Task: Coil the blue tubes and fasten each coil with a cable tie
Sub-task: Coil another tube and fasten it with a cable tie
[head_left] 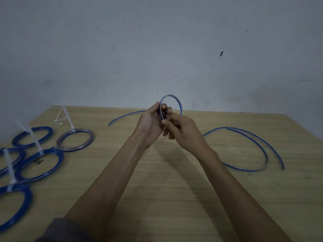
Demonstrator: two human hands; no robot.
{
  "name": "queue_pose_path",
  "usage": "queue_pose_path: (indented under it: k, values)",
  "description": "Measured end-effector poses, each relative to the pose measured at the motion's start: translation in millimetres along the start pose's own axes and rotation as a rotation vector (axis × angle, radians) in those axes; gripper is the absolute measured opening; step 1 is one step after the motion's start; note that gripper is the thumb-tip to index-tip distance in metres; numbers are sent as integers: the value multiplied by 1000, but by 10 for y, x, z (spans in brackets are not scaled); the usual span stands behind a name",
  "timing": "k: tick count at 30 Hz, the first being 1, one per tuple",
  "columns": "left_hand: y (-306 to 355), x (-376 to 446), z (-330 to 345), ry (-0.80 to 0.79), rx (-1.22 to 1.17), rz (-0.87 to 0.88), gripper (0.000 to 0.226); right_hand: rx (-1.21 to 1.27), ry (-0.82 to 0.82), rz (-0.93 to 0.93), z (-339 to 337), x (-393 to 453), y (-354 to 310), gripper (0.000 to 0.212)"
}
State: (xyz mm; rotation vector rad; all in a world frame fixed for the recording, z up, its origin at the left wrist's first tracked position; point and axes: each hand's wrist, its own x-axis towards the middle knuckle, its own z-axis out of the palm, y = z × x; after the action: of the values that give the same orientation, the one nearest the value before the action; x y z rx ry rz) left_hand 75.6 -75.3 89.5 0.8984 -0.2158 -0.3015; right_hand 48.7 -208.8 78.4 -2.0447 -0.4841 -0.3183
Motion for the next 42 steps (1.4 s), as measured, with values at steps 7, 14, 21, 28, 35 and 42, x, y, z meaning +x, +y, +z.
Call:
queue_pose_path:
  k: [7,14,21,28,35,42]
  values:
    - [5,-11,33,5,112,3,41,18,140,-63,118,-14,46,26]
    - [46,-8,25,2,41,26,41,24,81,-24,108,1,48,23]
    - [332,-25,-104,20,-29,167,37,-125,-113,-4,29,-21,142,33]
    - [269,-144,145,-107,885,197,38,-366,-222,132,-219,-24,486,46]
    - [-471,-197,311,-295,1830,305,43,-855,-129,230,-697,-20,708,23]
    - [-764,-115,45,-351,2035,461,41,-951,110,169,-805,21,686,30]
